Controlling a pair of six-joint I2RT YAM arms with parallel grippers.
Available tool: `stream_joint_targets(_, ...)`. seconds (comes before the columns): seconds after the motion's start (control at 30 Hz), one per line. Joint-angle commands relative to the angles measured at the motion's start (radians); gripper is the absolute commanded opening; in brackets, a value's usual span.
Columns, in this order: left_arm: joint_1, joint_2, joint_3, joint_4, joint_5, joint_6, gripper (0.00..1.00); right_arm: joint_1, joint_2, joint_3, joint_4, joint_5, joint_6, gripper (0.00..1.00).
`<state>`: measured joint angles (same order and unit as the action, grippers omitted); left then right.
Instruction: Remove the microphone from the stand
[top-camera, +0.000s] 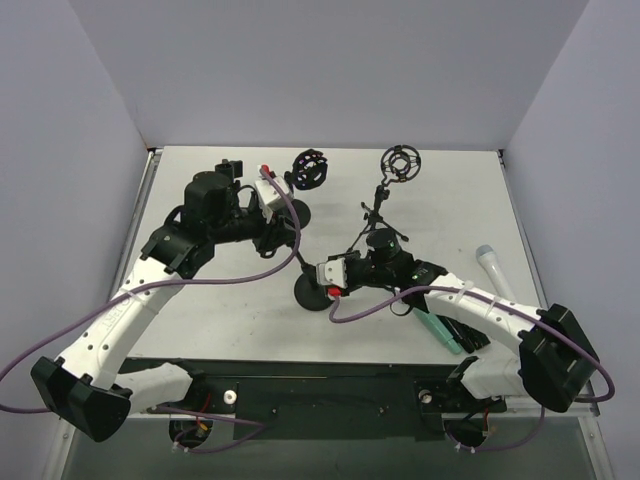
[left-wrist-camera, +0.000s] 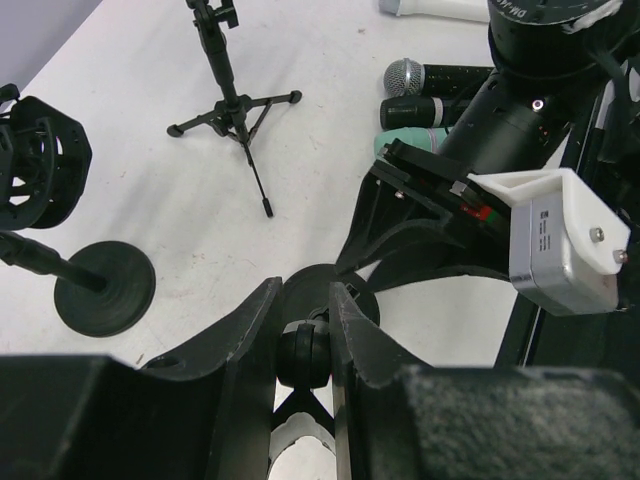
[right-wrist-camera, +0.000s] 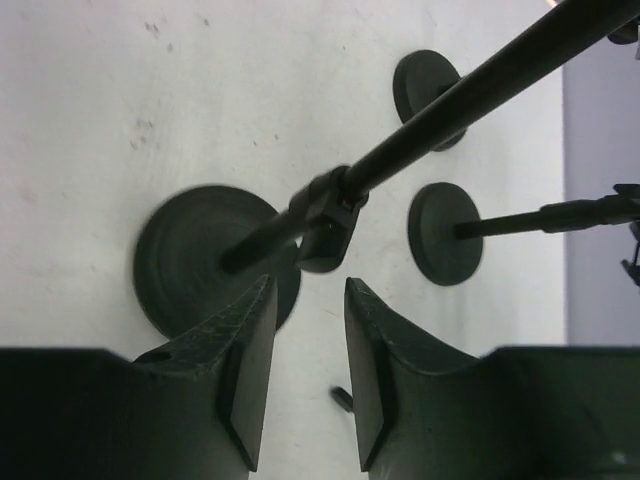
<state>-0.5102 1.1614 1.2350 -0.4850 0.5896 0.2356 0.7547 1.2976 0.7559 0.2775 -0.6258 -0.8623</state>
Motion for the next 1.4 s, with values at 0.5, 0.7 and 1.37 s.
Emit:
stream_joint_targets(0.5,0.003,0.092,-0.025,0.267,-0.057,-0.107,0.0,-0.186,-0.261,0.166,-0.34,0.219,-0.14,0.46)
stream_joint_targets(0.7,-0.076,0.164,0.012,0.229,-0.166,-0.068,0.0,-0.19,-0.279,0.258,-0.44,0.34,0.014,0.47)
stream_joint_targets(1.37,-0.243,0.302,0.021,0.128,-0.39,0.169,0.0,-0.193,-0.317,0.307,-0.531,0.489,0.232,0.47)
